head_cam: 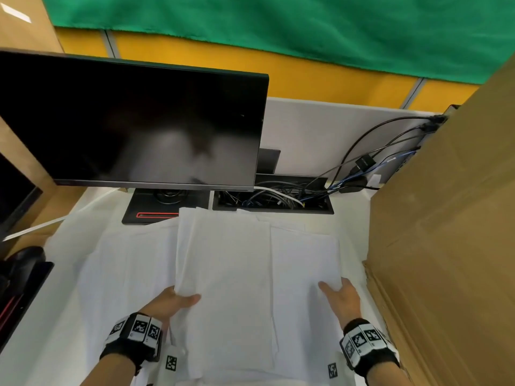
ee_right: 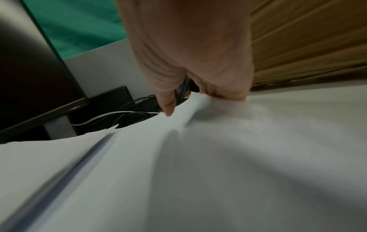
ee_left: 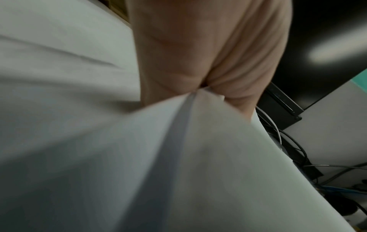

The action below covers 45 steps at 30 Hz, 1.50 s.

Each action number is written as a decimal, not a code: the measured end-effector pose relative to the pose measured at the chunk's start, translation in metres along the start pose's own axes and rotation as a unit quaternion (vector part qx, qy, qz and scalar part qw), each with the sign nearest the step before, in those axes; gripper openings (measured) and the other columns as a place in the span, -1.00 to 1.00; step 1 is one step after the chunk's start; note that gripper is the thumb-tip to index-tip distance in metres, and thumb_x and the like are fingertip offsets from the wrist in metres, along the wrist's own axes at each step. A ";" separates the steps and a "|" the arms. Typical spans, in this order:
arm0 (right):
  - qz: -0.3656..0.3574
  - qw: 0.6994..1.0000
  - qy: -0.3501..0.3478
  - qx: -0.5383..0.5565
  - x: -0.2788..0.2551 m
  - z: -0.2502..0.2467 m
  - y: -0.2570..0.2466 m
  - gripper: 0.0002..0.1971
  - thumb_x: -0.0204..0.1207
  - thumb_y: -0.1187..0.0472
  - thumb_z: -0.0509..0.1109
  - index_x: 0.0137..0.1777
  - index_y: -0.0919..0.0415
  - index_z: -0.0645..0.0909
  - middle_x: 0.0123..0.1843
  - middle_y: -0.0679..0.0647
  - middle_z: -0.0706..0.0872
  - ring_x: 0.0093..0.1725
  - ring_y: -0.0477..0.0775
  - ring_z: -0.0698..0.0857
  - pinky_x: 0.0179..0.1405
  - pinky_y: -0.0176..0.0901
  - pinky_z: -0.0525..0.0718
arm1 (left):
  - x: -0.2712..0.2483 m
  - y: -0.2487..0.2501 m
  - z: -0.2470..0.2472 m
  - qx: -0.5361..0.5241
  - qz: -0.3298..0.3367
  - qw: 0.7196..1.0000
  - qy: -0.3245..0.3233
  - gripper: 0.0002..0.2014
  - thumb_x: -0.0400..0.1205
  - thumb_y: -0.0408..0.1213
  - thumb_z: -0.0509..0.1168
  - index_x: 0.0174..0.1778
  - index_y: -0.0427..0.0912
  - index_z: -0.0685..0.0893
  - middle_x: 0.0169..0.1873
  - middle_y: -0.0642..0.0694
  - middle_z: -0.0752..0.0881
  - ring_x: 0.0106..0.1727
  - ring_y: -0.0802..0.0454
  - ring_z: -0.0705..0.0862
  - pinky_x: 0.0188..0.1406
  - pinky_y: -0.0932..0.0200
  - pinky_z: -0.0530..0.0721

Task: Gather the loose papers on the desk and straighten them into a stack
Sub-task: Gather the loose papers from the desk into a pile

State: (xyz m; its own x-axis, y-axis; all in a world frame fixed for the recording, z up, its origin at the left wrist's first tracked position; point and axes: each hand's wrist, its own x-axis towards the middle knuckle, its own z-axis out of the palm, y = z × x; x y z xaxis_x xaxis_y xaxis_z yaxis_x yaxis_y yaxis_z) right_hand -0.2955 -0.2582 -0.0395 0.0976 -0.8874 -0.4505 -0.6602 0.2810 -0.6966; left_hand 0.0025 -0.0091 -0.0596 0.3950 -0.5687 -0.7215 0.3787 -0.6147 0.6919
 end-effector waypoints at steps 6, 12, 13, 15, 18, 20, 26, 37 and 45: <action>0.067 0.969 -0.175 0.161 -0.016 0.020 -0.032 -0.68 0.35 0.22 0.62 0.06 0.26 0.67 0.02 0.25 0.81 0.01 0.28 0.77 -0.10 -0.01 0.73 | -0.011 0.014 0.015 -0.009 0.018 0.996 -0.086 -0.16 -0.11 0.05 0.71 0.09 -0.22 0.72 -0.02 -0.20 0.86 0.11 -0.19 0.79 0.16 -0.10 0.70; 0.032 0.969 -0.242 0.029 -0.029 0.040 -0.043 -0.66 0.59 0.18 0.39 0.29 0.37 0.60 -0.07 0.16 0.76 -0.10 0.11 0.71 -0.32 -0.21 0.65 | -0.022 0.021 0.036 -0.073 -0.014 0.991 -0.110 -0.64 0.41 -0.23 0.53 0.12 -0.19 0.74 0.02 -0.16 0.85 0.11 -0.12 0.79 0.18 -0.05 0.71; 0.025 0.968 -0.248 0.026 -0.030 0.044 -0.043 -0.55 0.60 0.11 0.38 0.40 0.37 0.54 0.02 0.16 0.76 -0.01 0.12 0.71 -0.18 -0.17 0.69 | -0.025 0.023 0.042 -0.067 -0.014 0.991 -0.114 -0.71 0.45 -0.26 0.50 0.08 -0.16 0.74 -0.04 -0.10 0.87 0.04 -0.05 0.81 0.07 0.02 0.75; 0.029 0.964 -0.256 0.062 -0.033 0.047 -0.046 -0.24 0.53 -0.21 0.33 0.62 0.21 0.31 0.46 0.11 0.59 0.43 0.19 0.55 0.42 0.05 0.53 | -0.025 0.026 0.053 -0.045 -0.009 0.993 -0.112 -0.66 0.47 -0.31 0.48 0.17 -0.18 0.71 0.00 -0.08 0.83 0.06 -0.03 0.78 0.09 0.02 0.74; 0.015 0.943 -0.291 0.161 -0.033 0.036 -0.049 -0.06 0.36 -0.46 0.26 0.68 -0.04 0.14 0.61 -0.20 0.26 0.70 -0.01 0.13 0.68 0.05 -0.01 | -0.025 0.024 0.058 -0.029 0.015 0.992 -0.123 -0.48 0.40 -0.24 0.52 0.31 -0.18 0.66 0.20 -0.12 0.76 0.30 -0.13 0.69 0.40 -0.17 0.57; 0.019 0.941 -0.289 0.174 -0.031 0.028 -0.042 0.11 0.04 -0.44 0.49 0.62 -0.05 0.28 0.50 -0.22 0.35 0.68 0.01 0.21 0.69 0.08 0.05 | -0.029 0.025 0.057 -0.030 0.030 0.990 -0.138 -0.46 0.37 -0.19 0.54 0.30 -0.11 0.66 0.28 -0.15 0.72 0.37 -0.16 0.64 0.44 -0.23 0.51; 0.022 0.918 -0.339 0.206 -0.031 0.018 -0.041 -0.25 0.19 -0.05 0.68 0.41 0.14 0.59 0.28 0.14 0.79 0.30 0.25 0.72 0.46 0.27 0.50 | -0.046 0.040 0.058 -0.020 0.067 0.983 -0.169 -0.46 0.53 -0.27 0.41 0.46 -0.15 0.50 0.44 -0.23 0.57 0.39 -0.13 0.58 0.45 -0.15 0.49; 0.095 0.879 -0.418 0.211 -0.051 0.013 -0.055 -0.65 0.57 0.25 0.37 0.34 0.27 0.60 0.11 0.24 0.86 0.13 0.32 0.79 0.12 0.14 0.64 | -0.065 0.055 0.054 -0.063 0.079 0.980 -0.173 -0.65 0.61 -0.42 0.29 0.30 -0.07 0.56 0.09 0.05 0.73 0.07 0.11 0.73 0.15 0.12 0.70; 0.083 0.885 -0.362 0.280 -0.049 0.019 -0.045 -0.70 0.60 0.27 0.23 -0.15 0.03 0.81 -0.12 0.12 0.88 -0.40 0.06 0.87 -0.11 -0.03 0.74 | -0.076 0.085 0.056 -0.066 0.132 0.962 -0.231 -0.54 0.57 -0.51 0.27 0.42 -0.20 0.53 0.15 -0.05 0.71 0.14 0.03 0.71 0.18 0.14 0.69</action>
State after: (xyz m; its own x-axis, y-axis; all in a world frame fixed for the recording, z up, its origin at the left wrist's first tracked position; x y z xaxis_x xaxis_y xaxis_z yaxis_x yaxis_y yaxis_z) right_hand -0.2568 -0.2208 0.0033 0.6196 -0.4079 -0.6706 -0.2566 0.7022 -0.6642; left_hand -0.0426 -0.0485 0.0524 0.0893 -0.8963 -0.4343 0.4311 -0.3583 0.8281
